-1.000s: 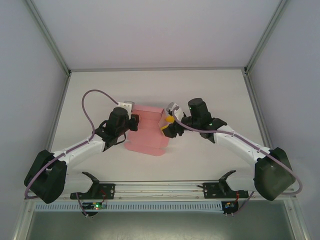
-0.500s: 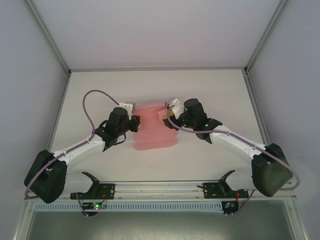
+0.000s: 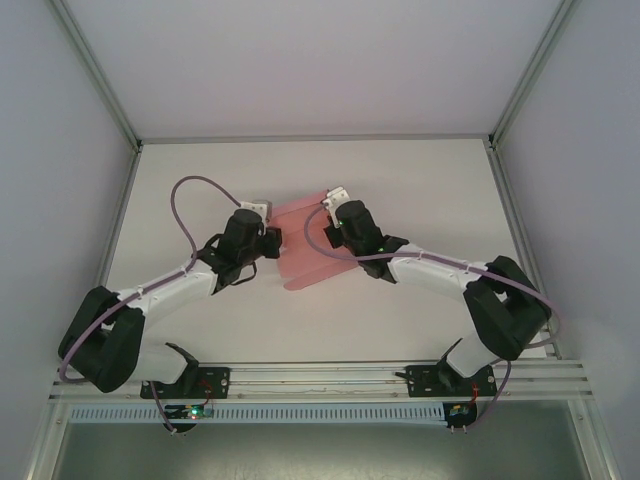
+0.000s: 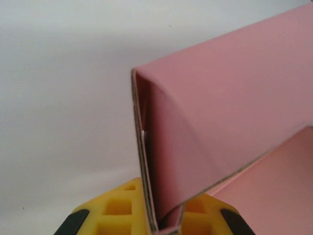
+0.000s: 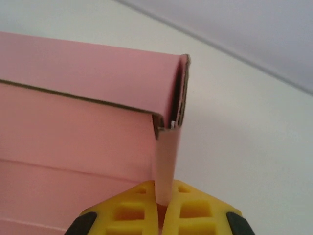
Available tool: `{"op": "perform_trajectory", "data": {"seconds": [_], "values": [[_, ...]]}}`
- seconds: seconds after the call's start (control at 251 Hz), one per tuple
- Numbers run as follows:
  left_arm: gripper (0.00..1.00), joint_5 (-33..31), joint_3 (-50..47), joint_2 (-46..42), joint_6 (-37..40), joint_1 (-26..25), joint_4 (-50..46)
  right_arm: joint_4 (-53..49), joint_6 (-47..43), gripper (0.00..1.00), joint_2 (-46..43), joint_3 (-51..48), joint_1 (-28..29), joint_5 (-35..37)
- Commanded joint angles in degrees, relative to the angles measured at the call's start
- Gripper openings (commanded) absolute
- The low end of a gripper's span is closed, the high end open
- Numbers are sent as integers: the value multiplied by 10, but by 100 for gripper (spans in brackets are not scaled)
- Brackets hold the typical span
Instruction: Assemble paper box
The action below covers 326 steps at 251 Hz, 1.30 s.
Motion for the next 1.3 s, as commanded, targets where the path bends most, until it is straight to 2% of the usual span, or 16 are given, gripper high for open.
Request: {"op": "perform_trajectory", "data": {"seconds": [0.0, 0.08, 0.128, 0.184, 0.287, 0.427, 0.495, 0.623, 0.778, 0.838, 0.874, 0.95, 0.966, 1.073, 1.125, 1.297], "values": [[0, -28, 62, 19, -55, -34, -17, 19, 19, 0, 36, 32, 23, 208], [0, -148, 114, 49, -120, -50, -123, -53, 59, 0, 63, 70, 17, 334], [0, -187, 143, 66, -166, -56, -188, -81, 71, 0, 80, 85, 1, 395], [0, -166, 159, 79, -195, -60, -222, -96, 72, 0, 100, 98, -28, 446], [0, -135, 149, 81, -226, -71, -199, -147, 111, 0, 120, 131, -84, 454], [0, -136, 162, 86, -247, -83, -212, -128, 88, 0, 130, 154, -97, 535], [0, -134, 173, 96, -244, -88, -217, -118, 77, 2, 136, 164, -97, 532], [0, -127, 193, 118, -240, -88, -219, -96, 82, 1, 114, 147, -92, 408], [0, -120, 199, 132, -222, -88, -200, -24, 15, 13, 38, 74, -72, 112], [0, -126, 200, 131, -214, -88, -195, -27, 4, 24, 0, 51, -73, -36], [0, -130, 199, 130, -206, -88, -191, -25, 14, 33, -25, 35, -73, -91], [0, -137, 197, 126, -186, -88, -187, -23, 19, 68, -80, 3, -83, -207], [0, -139, 196, 125, -181, -88, -186, -23, 23, 74, -92, -4, -84, -218], [0, -153, 188, 113, -161, -87, -179, -28, 38, 85, -174, -41, -92, -269], [0, -155, 179, 104, -150, -87, -168, -30, 46, 98, -212, -57, -98, -267], [0, -127, 139, 67, -107, -86, -105, -42, 70, 98, -311, -108, -133, -190]]}}
